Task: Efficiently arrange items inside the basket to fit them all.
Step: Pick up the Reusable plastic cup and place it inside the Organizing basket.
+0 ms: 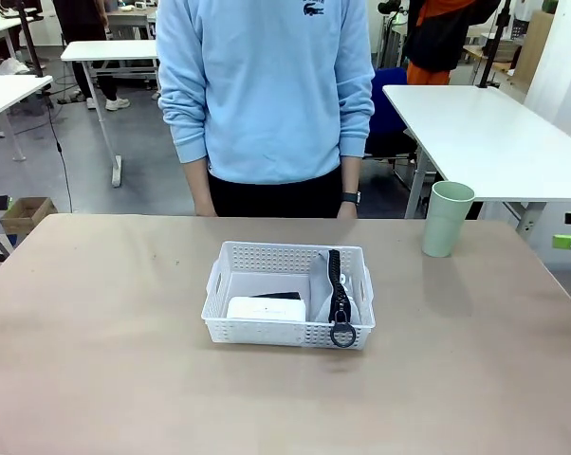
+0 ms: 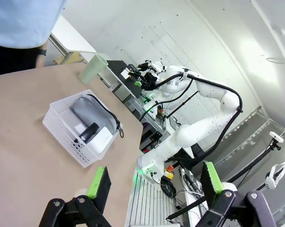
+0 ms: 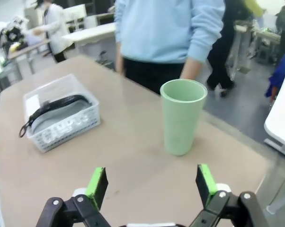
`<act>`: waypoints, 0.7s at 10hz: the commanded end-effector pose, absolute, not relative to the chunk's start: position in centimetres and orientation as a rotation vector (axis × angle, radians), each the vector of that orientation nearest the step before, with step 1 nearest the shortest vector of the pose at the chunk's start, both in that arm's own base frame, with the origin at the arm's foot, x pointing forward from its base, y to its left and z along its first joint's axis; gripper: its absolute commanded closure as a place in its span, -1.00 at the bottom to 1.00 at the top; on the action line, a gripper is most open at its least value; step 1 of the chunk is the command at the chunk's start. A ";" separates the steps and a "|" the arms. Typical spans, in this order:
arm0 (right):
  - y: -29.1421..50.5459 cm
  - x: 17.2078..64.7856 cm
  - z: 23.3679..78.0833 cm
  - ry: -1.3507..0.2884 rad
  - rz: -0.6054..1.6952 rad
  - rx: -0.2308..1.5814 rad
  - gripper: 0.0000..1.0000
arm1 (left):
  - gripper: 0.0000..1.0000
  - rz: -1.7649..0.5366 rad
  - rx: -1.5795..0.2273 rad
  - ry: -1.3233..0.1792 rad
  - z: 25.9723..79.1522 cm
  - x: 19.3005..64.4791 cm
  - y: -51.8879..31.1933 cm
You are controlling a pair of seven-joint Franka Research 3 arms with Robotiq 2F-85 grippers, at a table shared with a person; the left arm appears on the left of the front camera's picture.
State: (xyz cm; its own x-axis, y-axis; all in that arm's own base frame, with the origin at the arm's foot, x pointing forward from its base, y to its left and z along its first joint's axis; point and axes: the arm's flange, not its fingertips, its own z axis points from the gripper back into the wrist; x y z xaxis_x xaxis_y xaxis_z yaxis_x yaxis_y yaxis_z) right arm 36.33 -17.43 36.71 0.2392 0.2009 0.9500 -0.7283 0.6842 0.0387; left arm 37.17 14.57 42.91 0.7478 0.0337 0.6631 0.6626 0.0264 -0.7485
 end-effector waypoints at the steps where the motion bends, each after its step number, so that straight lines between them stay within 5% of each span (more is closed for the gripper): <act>1: -17.3 36.4 37.0 -1.120 0.729 0.561 -1.00 | -1.00 -0.539 -1.485 -0.604 43.0 36.9 14.4; 7: -17.1 39.2 34.2 -1.240 0.801 0.483 -1.00 | -1.00 -0.539 -1.485 -0.604 43.0 36.9 14.4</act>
State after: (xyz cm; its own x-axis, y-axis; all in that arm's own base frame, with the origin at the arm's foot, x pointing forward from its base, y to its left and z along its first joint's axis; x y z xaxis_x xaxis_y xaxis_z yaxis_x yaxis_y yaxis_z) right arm 37.15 -16.93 35.90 0.2073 0.2497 0.9459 -0.7593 0.6507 -0.0054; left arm 37.17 14.58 42.92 0.7477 0.0338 0.6632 0.6626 0.0265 -0.7485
